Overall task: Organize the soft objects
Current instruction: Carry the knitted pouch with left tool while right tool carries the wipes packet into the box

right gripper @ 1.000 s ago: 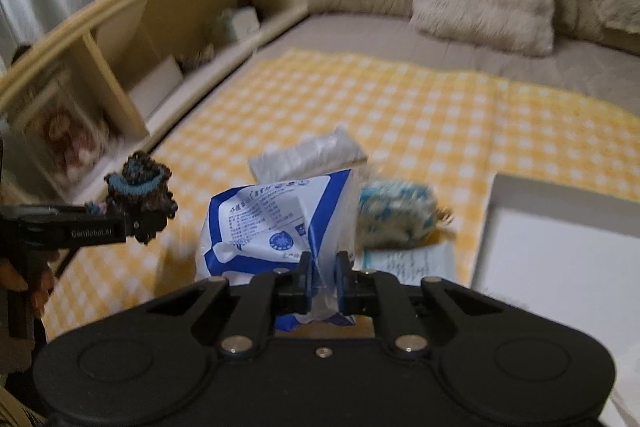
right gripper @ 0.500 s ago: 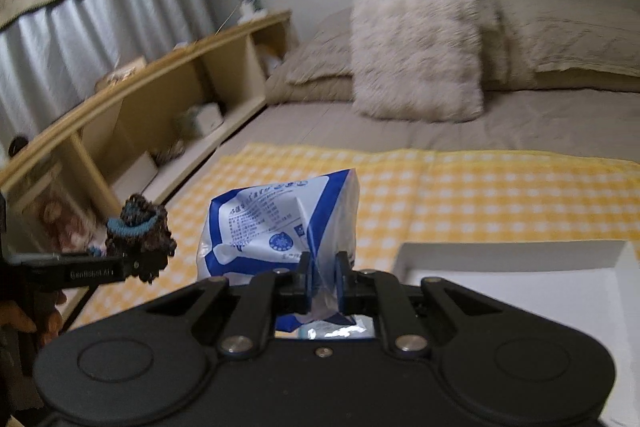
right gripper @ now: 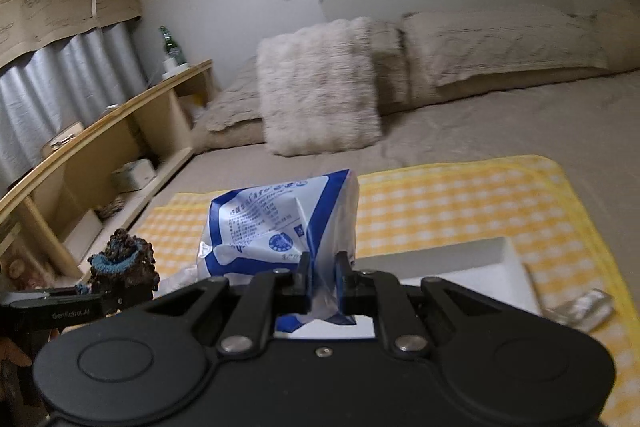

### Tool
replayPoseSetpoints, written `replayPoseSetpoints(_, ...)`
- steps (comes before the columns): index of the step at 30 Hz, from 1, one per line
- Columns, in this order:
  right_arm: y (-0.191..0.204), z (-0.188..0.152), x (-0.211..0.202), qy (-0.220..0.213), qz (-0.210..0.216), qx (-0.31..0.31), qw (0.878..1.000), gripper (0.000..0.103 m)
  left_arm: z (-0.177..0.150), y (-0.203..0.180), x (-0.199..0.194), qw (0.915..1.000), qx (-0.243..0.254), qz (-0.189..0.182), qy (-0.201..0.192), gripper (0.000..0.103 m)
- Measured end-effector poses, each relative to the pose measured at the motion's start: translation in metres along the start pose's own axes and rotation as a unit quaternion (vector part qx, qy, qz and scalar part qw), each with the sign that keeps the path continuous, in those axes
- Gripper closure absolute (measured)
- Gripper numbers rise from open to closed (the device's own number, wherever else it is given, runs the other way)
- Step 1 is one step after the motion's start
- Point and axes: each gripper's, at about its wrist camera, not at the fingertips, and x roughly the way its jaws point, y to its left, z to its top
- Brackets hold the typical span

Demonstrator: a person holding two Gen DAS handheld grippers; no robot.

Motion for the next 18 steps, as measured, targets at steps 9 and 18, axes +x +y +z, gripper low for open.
replayPoseSetpoints(9,-0.048,-0.008,-0.012,0.023,-0.037,0.012,0.999,0.092,-0.033,-0.058,0.049,0.9926,0.032,-0.083,0.083,0.069)
replayPoseSetpoints(18,-0.087,-0.030,-0.002,0.097,-0.076,0.000,0.992,0.092,-0.056,-0.085,0.092,0.9799,0.036,-0.126,0.150,0.069)
